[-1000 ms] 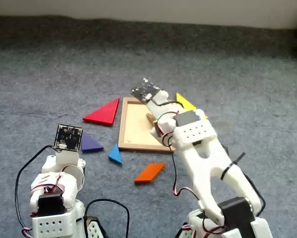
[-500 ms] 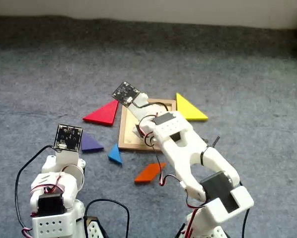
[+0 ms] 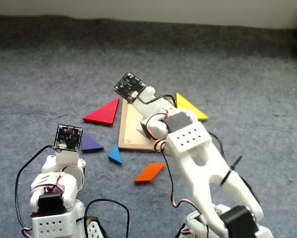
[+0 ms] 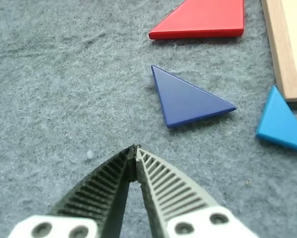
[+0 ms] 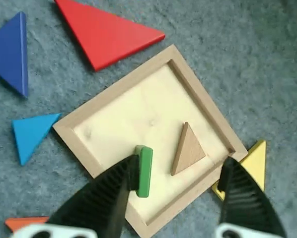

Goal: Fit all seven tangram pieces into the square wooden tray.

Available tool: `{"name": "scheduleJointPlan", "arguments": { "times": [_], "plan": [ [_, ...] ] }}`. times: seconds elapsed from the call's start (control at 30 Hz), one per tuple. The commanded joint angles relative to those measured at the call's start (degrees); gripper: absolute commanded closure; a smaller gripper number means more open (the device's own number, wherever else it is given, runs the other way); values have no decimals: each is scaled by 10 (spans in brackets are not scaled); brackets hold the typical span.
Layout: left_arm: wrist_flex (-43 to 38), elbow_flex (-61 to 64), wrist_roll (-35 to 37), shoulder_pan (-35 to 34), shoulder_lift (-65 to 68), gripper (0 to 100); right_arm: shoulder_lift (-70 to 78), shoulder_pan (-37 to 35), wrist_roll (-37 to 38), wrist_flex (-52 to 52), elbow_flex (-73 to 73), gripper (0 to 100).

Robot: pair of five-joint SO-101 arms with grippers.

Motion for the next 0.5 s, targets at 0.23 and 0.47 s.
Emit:
{"name": "scheduleJointPlan", "arguments": {
  "times": [0.23, 0.47],
  "plan": [
    [-11, -6, -5, -4, -4, 989, -34, 63, -1, -40, 13, 923],
    [-11, -6, -5, -4, -4, 989, 106, 50, -1, -68, 27, 923]
  ]
}}
